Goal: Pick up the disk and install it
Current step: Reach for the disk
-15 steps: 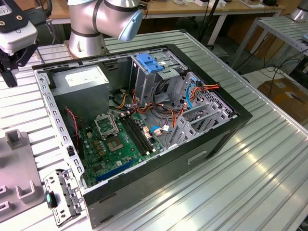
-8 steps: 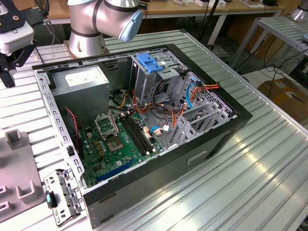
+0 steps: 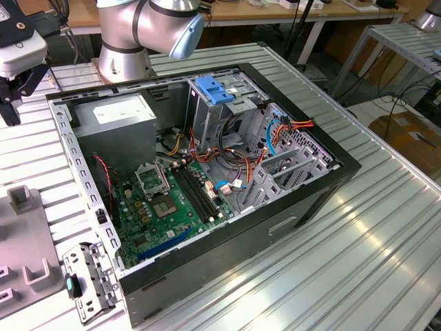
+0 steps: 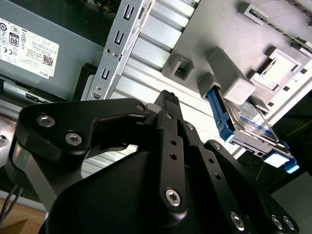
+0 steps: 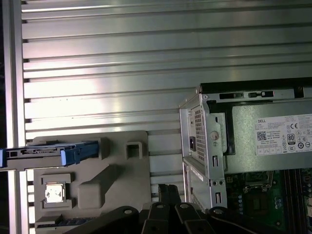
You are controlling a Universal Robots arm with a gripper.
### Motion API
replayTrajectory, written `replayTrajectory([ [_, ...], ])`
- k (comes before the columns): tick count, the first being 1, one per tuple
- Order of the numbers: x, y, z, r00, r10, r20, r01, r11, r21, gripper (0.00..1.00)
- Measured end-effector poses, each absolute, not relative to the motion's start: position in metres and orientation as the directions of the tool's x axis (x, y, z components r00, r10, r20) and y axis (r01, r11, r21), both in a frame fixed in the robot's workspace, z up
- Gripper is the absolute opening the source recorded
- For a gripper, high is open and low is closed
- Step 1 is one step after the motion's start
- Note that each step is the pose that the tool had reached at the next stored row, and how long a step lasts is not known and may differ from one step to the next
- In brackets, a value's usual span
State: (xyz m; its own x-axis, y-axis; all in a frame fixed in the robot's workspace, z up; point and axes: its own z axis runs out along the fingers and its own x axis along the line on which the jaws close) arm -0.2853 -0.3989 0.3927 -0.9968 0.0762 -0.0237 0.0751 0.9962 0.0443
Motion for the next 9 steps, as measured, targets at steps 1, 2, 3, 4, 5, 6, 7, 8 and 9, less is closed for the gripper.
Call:
replayTrajectory([
  [1, -0.2853, -0.399, 0.3928, -0.997, 0.076, -0.024, 0.075, 0.996, 0.044, 0.11],
  [2, -0.2855, -0.3989, 0.3928, -0.997, 0.076, -0.024, 0.075, 0.996, 0.044, 0.11],
  [3, -0.2857, -0.3989, 0.3928, -0.997, 0.076, -0.024, 0.075, 0.996, 0.044, 0.11],
  [4, -0.2862, -0.399, 0.3928, -0.997, 0.076, -0.024, 0.075, 0.996, 0.044, 0.11],
  [5, -0.2868, -0.3989, 0.3928, -0.997, 0.076, -0.024, 0.075, 0.996, 0.044, 0.11],
  [6, -0.2874, -0.3989, 0.3928, -0.997, 0.076, -0.024, 0.075, 0.996, 0.044, 0.11],
  [7, -0.2881, -0.3989, 0.3928, -0.997, 0.076, -0.024, 0.075, 0.996, 0.044, 0.11],
  [8, -0.2892, -0.399, 0.3927, -0.997, 0.076, -0.024, 0.075, 0.996, 0.044, 0.11],
  [9, -0.2901, -0.3989, 0.3928, -0.997, 0.076, -0.024, 0.075, 0.996, 0.044, 0.11],
])
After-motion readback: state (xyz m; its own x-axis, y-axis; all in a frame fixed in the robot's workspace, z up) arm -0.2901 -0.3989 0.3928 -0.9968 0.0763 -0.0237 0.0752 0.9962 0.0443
